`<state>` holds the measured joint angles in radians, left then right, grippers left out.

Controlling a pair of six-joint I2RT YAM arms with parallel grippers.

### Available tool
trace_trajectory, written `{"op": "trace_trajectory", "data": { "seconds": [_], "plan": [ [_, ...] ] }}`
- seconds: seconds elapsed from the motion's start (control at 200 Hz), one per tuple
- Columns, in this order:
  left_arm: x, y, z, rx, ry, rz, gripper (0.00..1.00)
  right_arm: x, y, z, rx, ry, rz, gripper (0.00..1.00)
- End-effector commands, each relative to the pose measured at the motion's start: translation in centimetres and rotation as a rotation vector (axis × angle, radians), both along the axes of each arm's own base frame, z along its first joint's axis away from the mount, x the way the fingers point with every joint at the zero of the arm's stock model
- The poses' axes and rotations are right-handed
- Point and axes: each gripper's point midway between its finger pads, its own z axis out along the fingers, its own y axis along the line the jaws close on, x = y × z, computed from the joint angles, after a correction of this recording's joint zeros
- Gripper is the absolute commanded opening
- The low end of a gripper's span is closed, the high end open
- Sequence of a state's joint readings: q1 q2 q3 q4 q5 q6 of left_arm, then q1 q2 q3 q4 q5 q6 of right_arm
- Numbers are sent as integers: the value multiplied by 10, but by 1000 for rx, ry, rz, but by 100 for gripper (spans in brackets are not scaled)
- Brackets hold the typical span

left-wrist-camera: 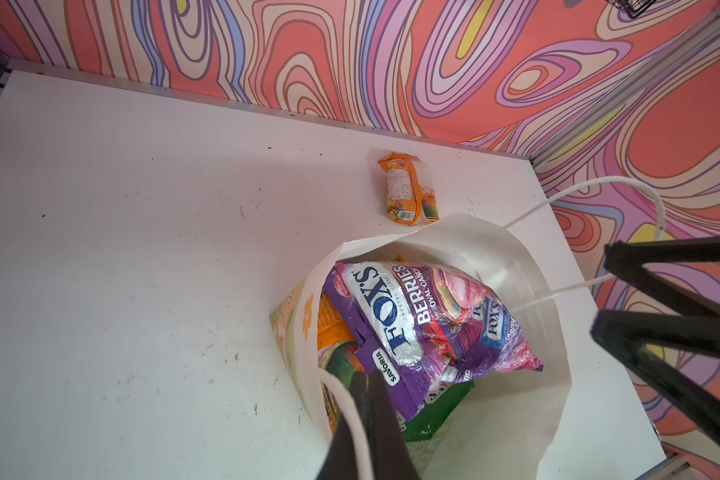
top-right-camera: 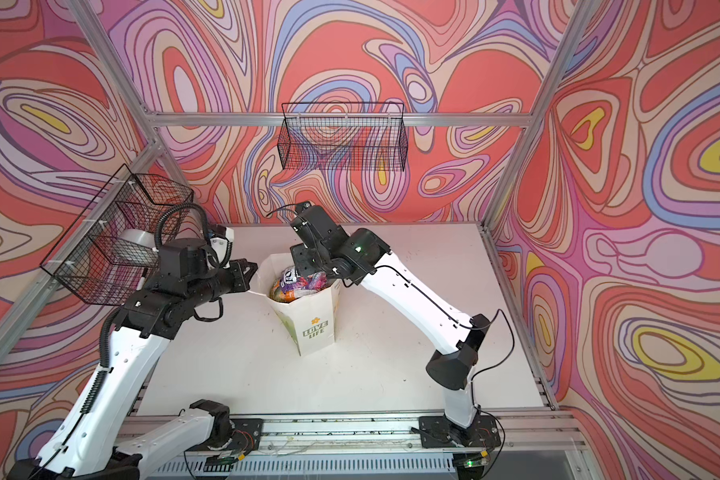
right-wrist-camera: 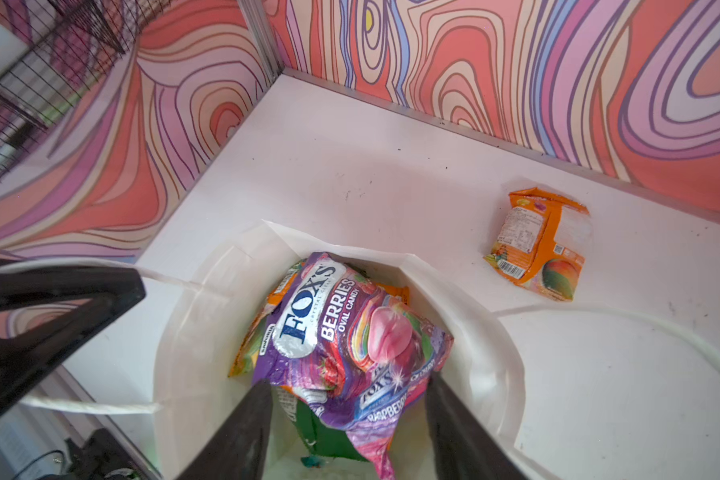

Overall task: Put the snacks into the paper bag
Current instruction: 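Lower the purple Berries packet into the bag and open the right gripper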

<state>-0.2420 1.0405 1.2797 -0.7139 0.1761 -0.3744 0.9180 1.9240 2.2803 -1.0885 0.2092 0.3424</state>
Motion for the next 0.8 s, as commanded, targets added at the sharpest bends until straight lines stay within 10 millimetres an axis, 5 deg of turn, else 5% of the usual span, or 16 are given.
{"op": "trace_trajectory", "data": {
  "seconds": [0.0,0.195,0.386,0.716,0.796],
  "plan": [
    [2,1,19,-16,-79,4,0,4,11,-37,-73,58,17,50],
    [0,4,22,-14,-91,11,0,19,3,-48,-151,84,-2,34],
    [-3,0,26,-32,-99,-5,0,9,1,-91,-196,207,6,26],
    [-3,4,27,-24,-108,12,0,15,-7,-128,-193,336,-16,36],
    [-3,-1,26,-39,-95,-9,0,15,-10,-142,-195,364,-37,45]
  ]
}}
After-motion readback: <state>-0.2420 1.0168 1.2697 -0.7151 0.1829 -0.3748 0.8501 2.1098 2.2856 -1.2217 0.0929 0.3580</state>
